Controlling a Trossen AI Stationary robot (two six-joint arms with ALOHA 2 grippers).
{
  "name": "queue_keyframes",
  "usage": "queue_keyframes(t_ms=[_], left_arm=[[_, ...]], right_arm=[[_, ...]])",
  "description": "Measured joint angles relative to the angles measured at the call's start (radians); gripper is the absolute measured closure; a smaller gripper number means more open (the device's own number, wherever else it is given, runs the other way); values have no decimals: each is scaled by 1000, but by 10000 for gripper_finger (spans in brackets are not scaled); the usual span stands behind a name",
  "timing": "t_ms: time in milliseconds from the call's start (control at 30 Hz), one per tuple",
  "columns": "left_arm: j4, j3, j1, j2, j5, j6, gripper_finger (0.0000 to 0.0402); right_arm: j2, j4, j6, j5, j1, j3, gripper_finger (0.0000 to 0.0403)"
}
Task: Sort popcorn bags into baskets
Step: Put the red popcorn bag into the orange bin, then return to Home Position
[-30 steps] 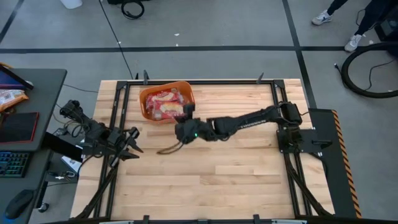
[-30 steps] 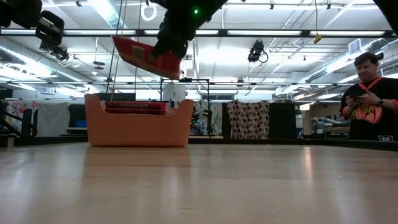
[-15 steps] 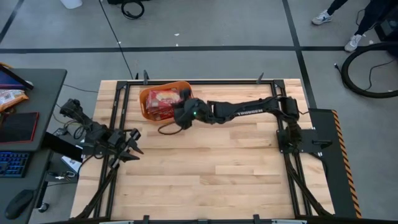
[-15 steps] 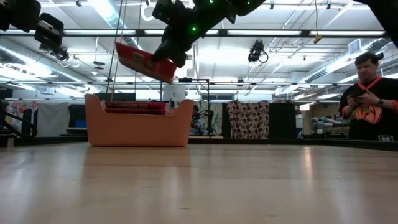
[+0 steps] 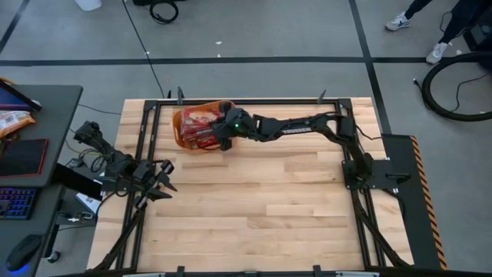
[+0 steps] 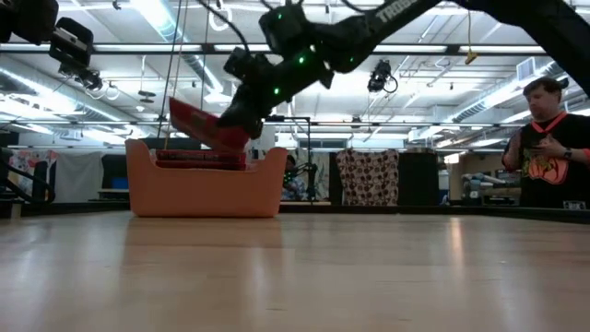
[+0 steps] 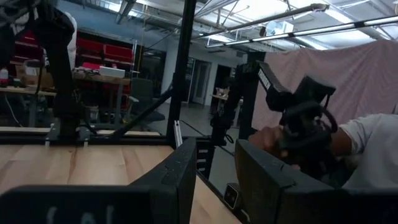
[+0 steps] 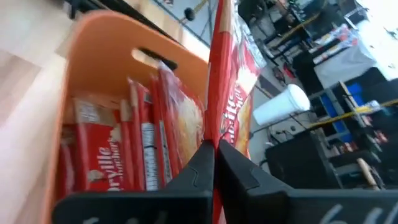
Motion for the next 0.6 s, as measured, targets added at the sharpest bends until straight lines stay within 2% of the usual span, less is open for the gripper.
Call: queue_keyframes(t_ms=[300,533,600], left_arm=[[-3,0,0,0,-20,2,285],[-11,-1,0,0,-70,2,285],[-11,-1,0,0,-70,1,285]], right_arm=[[45,2,64,4,-31,0,380],[44,10,110,6,-29,1,327],[44,11,134,35,-29,1,315]])
